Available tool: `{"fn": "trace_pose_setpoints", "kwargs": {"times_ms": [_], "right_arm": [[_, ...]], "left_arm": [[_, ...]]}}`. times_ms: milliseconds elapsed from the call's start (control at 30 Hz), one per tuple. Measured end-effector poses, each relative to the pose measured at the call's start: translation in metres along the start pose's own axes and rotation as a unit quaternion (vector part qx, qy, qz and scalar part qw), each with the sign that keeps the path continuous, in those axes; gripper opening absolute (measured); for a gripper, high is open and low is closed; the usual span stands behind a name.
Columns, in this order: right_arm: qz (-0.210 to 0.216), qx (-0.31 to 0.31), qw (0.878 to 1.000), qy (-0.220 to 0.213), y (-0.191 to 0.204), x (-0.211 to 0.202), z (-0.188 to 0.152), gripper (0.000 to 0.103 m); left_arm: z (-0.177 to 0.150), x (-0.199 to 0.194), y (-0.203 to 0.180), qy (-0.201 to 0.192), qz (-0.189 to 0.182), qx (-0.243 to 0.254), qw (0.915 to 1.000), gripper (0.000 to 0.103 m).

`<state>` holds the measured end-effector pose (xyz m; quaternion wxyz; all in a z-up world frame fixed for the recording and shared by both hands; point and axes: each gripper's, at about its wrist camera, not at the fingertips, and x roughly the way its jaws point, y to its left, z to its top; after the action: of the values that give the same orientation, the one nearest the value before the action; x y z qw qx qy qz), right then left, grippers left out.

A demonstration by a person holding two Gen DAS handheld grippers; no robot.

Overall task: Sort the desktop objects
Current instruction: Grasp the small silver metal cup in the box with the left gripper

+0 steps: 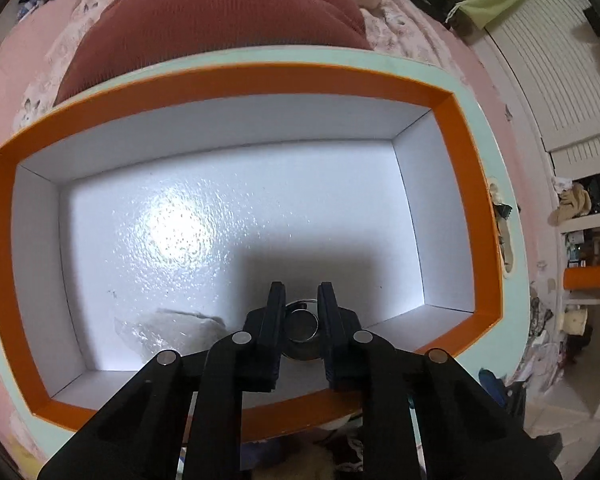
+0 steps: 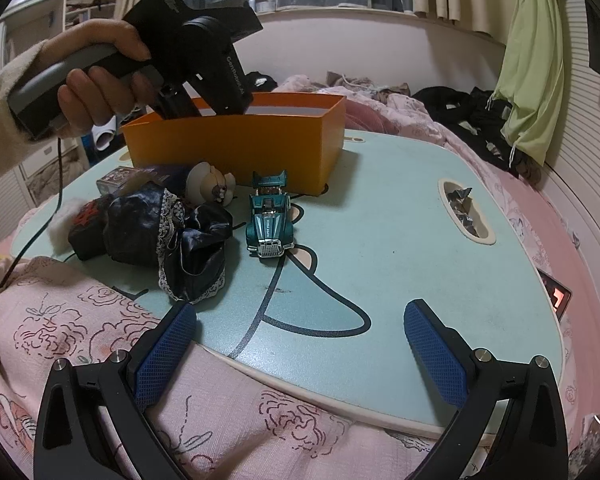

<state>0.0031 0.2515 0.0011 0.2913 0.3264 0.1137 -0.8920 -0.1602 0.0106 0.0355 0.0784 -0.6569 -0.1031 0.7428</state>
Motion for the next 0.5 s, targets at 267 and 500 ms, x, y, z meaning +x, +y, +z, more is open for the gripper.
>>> {"fn": "trace_pose_setpoints", "kwargs": {"times_ms": [267,500], "right_arm": [[0.0,0.0,1.0,0.0,0.0,0.001,0.001,0.103],[0.0,0.0,1.0,-0.001,0.0,0.001,0.0,0.103]], "left_arm": [[0.001,-0.038,0.004,-0.041,-0.026,0.007,0.9988,0.017],[-0.005,-0.079,0.01,-0.072,-0.039,0.008,0.9966,0.017]]}}
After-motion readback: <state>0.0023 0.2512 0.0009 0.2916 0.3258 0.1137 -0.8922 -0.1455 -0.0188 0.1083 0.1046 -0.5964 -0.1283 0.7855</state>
